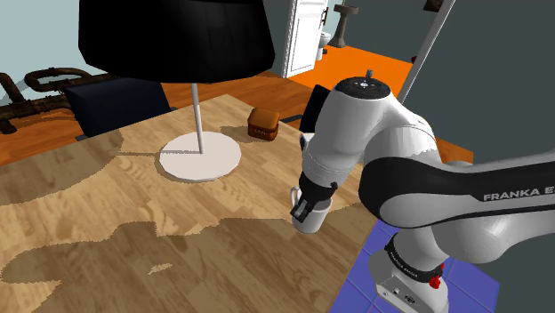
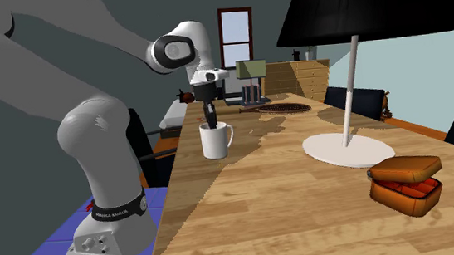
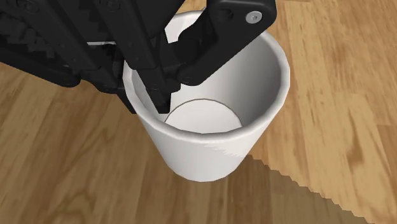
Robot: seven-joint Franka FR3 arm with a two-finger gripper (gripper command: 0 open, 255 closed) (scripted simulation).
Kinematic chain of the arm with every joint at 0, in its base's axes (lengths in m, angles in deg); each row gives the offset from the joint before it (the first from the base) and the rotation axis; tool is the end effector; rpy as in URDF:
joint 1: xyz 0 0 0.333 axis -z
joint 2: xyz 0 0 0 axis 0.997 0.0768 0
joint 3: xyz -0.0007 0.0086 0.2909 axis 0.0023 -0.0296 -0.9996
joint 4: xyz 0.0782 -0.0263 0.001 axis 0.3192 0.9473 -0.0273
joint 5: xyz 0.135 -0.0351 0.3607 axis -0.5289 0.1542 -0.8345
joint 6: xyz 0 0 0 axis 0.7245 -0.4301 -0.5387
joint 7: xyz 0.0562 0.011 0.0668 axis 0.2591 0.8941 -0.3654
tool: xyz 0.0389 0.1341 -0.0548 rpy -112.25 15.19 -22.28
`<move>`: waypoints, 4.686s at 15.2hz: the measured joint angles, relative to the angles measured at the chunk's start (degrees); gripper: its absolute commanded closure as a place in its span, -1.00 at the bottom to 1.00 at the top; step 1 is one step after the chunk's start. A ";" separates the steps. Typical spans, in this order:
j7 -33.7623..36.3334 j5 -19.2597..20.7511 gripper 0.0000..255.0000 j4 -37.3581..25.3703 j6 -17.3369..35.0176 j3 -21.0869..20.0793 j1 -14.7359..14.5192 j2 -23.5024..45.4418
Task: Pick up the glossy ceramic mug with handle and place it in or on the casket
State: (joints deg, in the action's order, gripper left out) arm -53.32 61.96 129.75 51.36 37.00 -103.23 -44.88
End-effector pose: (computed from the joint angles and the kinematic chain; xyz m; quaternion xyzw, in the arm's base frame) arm 0.2375 0.2242 0.3253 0.9927 0.1054 0.0531 0.0248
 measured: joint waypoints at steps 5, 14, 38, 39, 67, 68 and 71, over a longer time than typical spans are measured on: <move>-0.32 1.29 1.00 -2.86 -4.99 1.70 0.33 -2.20; -0.70 3.42 1.00 -8.70 -12.79 4.23 1.16 -4.26; -11.97 14.44 1.00 -27.00 -12.68 14.53 12.03 14.50; -12.96 15.10 1.00 -28.54 -12.79 15.30 12.74 15.95; -26.24 23.87 1.00 -84.64 -18.18 22.77 21.82 66.78; -26.28 23.87 1.00 -83.88 -17.46 22.80 21.89 66.74; -26.18 23.89 1.00 -81.28 -15.05 22.82 21.98 66.57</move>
State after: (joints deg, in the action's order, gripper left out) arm -79.49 85.85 48.47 36.32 59.83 -81.25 21.68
